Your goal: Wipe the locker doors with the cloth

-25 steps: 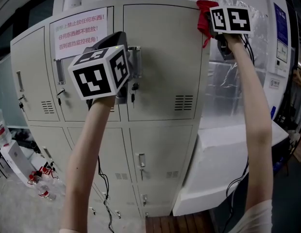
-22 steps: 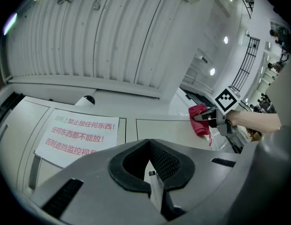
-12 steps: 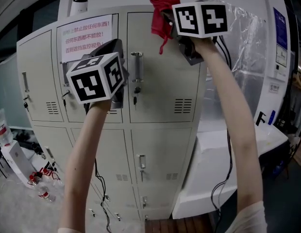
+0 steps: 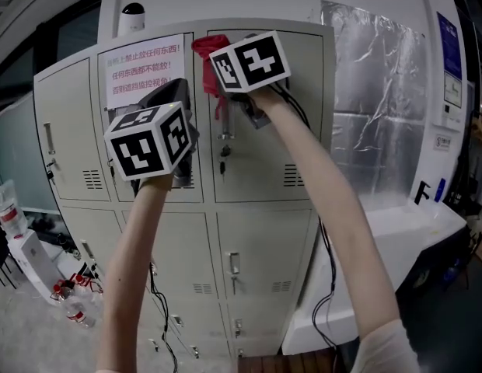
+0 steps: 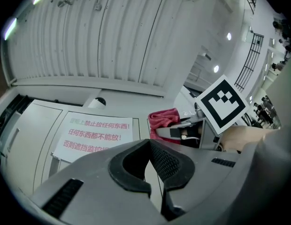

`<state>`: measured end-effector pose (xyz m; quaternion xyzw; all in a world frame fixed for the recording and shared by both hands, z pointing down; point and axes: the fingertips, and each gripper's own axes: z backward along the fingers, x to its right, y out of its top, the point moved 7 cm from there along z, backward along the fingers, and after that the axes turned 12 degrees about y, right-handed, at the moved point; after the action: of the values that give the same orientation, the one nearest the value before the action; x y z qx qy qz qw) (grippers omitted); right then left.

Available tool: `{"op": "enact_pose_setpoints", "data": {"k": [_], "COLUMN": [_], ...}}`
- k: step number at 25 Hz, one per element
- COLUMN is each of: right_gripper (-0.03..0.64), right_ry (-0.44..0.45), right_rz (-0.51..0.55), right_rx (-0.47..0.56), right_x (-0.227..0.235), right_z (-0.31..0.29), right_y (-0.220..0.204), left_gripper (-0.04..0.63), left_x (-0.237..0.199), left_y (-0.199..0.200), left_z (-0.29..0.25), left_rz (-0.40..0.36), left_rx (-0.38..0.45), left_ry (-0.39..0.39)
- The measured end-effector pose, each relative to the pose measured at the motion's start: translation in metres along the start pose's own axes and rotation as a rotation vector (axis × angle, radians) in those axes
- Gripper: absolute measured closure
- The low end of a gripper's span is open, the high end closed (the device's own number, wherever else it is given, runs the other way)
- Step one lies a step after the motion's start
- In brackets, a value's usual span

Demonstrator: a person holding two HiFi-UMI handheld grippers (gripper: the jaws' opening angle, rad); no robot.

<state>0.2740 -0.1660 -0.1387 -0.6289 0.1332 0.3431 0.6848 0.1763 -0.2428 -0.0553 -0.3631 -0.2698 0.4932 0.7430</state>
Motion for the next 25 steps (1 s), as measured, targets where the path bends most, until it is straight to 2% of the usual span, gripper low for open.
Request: {"op": "enact_pose_setpoints", "data": {"k": [6,15,18,22,25], "right_gripper": [0.588,0.588,0.588,0.588,0.588], "right_ry": [-0.009,-0.05,-0.074,-0.118,-0.174], "right_rz": [-0.026,0.028,0.047,0.067,0.052], "right_rx": [-0.015,-0.057,-0.073,-0.086,-0.084], "right_x": [-0.002,0.002,0.009,0.031,0.056], "right_z": [-0.014,-0.019,-0.008,0.023,0.058], "right_y": [-0.002,-0.007,-0.014,-0.029,-0.044], "left_gripper": [0.58,0.58,0.58,0.58,0.58], "left_x": [-0.014,-0.014,-0.006,0.011,0.025], "left_y": [-0.006,-0.011,-0.017,-0.021,-0.025], "left_z": [0.0,-0.005,-0.008,-0.007,-0.007], "left_rz": [-0.002,0.011,0.025,-0.034,-0.008], "left_rx": [-0.022,-0.022,-0.024,-0.001,0.002], "left_ry": [0.017,-0.006,-0.024,-0.05,-0.104]}}
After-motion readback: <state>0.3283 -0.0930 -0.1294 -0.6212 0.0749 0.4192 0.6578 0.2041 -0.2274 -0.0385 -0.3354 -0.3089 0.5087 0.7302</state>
